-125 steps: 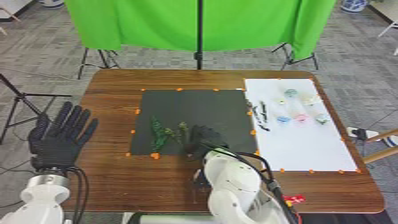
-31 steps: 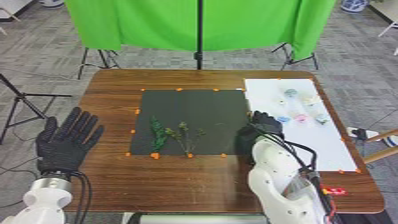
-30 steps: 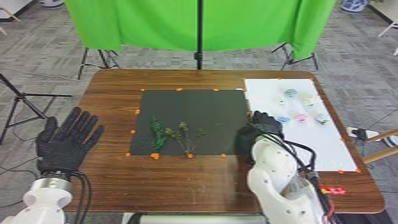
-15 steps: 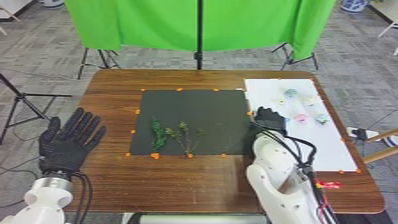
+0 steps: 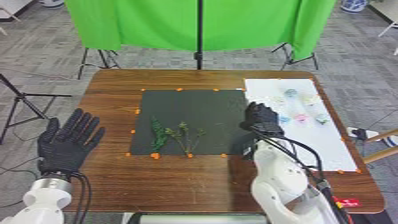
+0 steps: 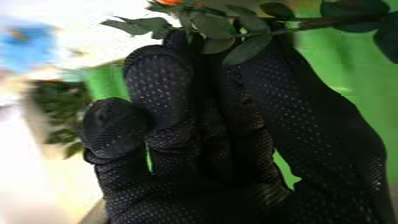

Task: Arrange flowers

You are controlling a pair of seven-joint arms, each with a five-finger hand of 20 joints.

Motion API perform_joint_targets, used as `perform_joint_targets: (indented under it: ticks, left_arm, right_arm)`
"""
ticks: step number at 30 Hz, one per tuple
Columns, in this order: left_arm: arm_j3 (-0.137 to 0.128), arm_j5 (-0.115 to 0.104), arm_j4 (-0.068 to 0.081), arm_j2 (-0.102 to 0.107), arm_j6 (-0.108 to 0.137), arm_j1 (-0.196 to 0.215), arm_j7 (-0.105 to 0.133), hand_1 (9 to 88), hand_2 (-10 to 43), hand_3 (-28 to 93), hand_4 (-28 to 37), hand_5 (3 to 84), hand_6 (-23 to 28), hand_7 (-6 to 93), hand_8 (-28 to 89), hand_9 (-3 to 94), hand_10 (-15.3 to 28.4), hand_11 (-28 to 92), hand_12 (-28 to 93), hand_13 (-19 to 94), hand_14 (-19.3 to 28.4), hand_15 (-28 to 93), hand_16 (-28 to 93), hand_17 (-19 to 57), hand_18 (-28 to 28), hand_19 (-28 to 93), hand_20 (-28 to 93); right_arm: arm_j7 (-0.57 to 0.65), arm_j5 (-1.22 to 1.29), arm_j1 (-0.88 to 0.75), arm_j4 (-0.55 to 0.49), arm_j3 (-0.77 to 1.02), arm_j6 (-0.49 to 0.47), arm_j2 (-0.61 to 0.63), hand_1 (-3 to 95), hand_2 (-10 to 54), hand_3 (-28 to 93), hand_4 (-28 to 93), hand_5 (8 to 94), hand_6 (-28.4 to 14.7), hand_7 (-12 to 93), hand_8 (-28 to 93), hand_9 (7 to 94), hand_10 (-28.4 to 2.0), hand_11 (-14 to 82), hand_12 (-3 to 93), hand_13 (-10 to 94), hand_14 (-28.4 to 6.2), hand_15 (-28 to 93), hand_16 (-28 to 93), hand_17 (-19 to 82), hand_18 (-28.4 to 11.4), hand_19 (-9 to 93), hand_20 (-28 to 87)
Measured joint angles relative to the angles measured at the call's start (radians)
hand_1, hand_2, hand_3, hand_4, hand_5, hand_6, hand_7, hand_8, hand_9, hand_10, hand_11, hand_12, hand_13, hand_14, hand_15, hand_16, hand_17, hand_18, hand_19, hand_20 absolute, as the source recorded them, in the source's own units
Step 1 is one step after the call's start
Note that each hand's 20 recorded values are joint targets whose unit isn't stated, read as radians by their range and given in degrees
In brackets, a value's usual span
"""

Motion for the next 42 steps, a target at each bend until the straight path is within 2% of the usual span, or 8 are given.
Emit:
perform_joint_targets:
  ticks: [7,12,19,37,42]
  left_arm:
    - [-0.003,-0.001,0.000,0.000,0.000,0.000,-0.001,26.9,14.9,71,-28.3,45.3,8.5,11.4,-8,38.7,14.9,15,13,29,15.8,35,-3,-4.9,15.5,33,16]
    - [-0.005,-0.003,0.000,0.001,0.000,0.002,0.004,26.9,14.8,71,-28.3,45.3,8.6,11.4,-8,38.7,14.9,15,13,29,15.7,34,-3,-4.9,15.5,33,16]
    - [-0.010,-0.007,-0.002,0.001,0.001,0.010,0.016,26.9,14.9,71,-28.3,45.3,8.6,11.4,-8,38.8,14.9,15,13,29,15.7,34,-3,-4.8,15.5,33,16]
    - [-0.007,-0.011,-0.002,0.000,0.001,0.010,0.014,26.8,14.8,71,-28.3,45.3,8.5,11.6,-8,38.7,14.9,15,13,29,15.7,34,-3,-4.8,15.5,33,16]
    - [-0.007,-0.014,-0.002,0.000,0.001,0.010,0.014,26.8,14.8,71,-28.3,45.2,8.5,11.6,-8,38.7,14.9,15,13,29,15.7,34,-3,-4.8,15.5,33,16]
  right_arm:
    - [-0.100,0.017,0.031,-0.014,-0.063,-0.032,0.032,71.8,-9.5,65,-23,71.2,-2.6,46,20,83.9,-11.9,16.0,50.2,80,-5.3,46,55,45,-24.7,90,44]
    - [-0.188,0.016,0.055,-0.003,-0.118,-0.084,0.123,71.8,-9.5,66,-23,70.8,-2.6,46,20,83.7,-11.5,16.1,50.0,80,-5.3,46,55,45,-24.5,89,44]
    - [-0.202,0.015,0.074,0.040,-0.141,-0.087,0.226,69.9,-9.5,67,-23,68.6,-2.5,49,19,82.9,-10.9,16.8,49.5,79,-4.9,46,55,45,-24.3,89,44]
    - [-0.187,0.015,0.107,0.097,-0.168,-0.047,0.167,70.6,-9.5,66,-25,68.0,-2.6,50,17,82.3,-11.0,17.8,49.5,79,-5.4,47,55,45,-24.2,89,44]
    - [-0.205,0.013,0.107,0.105,-0.169,-0.042,0.162,69.0,-9.5,68,-24,66.6,-2.7,51,17,80.8,-12.2,16.9,49.0,77,-5.1,44,53,44,-23.6,87,44]
